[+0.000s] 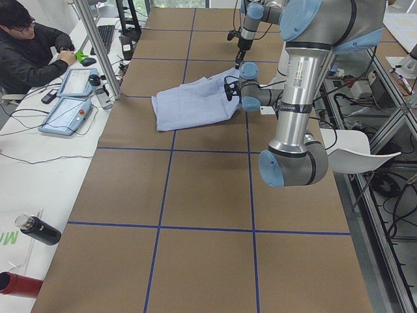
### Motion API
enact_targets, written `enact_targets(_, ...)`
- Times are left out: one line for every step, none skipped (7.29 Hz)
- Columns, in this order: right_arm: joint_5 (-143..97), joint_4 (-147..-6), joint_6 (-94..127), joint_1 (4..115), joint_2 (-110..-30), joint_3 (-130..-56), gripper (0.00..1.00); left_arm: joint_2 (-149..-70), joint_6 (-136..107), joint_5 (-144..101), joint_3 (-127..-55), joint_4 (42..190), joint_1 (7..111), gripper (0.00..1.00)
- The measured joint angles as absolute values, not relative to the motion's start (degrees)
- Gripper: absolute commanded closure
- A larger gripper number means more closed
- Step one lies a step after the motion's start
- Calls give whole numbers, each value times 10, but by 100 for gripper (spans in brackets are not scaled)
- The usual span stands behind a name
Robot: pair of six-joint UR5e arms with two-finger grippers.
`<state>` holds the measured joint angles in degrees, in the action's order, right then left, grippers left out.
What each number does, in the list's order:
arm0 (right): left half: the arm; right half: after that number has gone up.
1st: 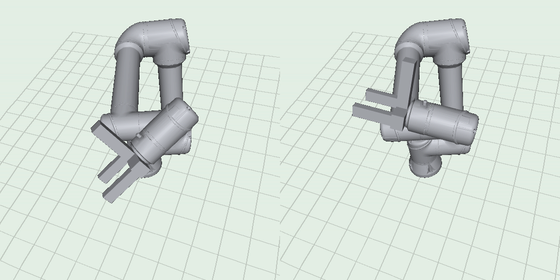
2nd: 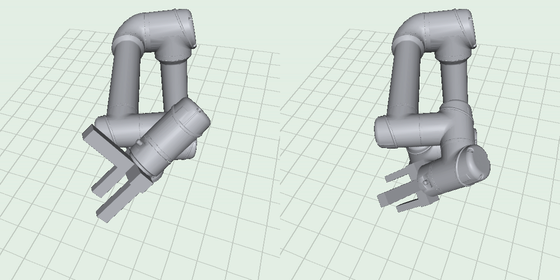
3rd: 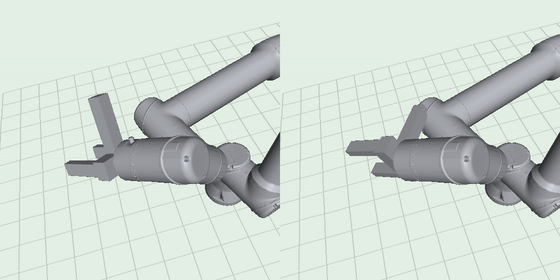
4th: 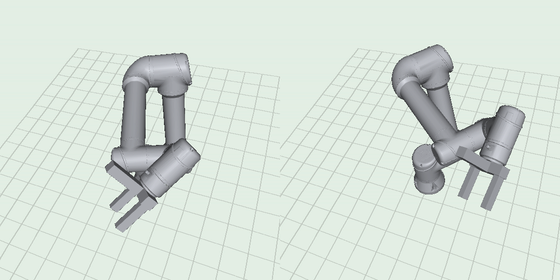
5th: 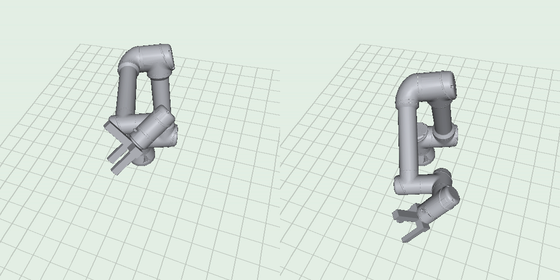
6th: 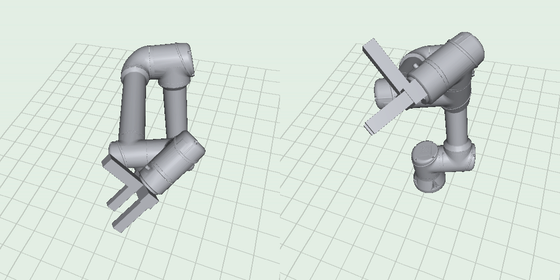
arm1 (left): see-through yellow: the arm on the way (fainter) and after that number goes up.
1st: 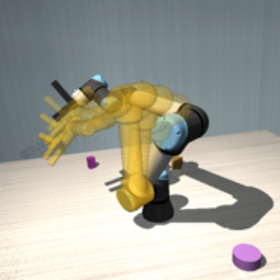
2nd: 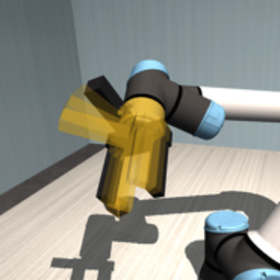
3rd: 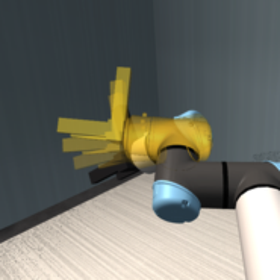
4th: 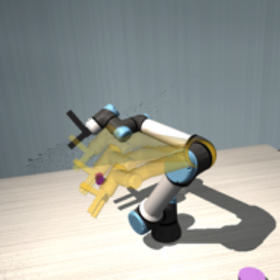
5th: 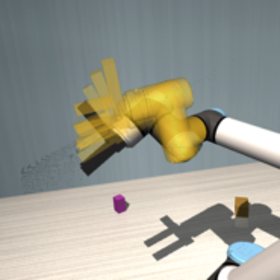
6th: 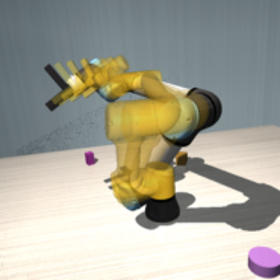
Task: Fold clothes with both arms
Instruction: 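Lift the near edge with both grippers and fold it toward the collar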
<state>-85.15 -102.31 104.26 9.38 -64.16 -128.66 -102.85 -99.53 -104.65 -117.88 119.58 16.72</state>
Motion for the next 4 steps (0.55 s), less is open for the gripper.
enact_targets(-849,-1050,1053,77,-643,-1316,100,-1028,-995,-1059,-1212,1168,168,100)
enact_targets(-845,-1069,1059,69,-644,-1334,100,-1030,-994,-1070,-1242,1129,173,100)
enact_targets(-844,-1077,1060,73,-644,-1334,100,-1033,-989,-1075,-1254,1104,186,100)
enact_targets(-843,-1079,1053,87,-642,-1320,100,-1035,-973,-1077,-1252,1092,207,100)
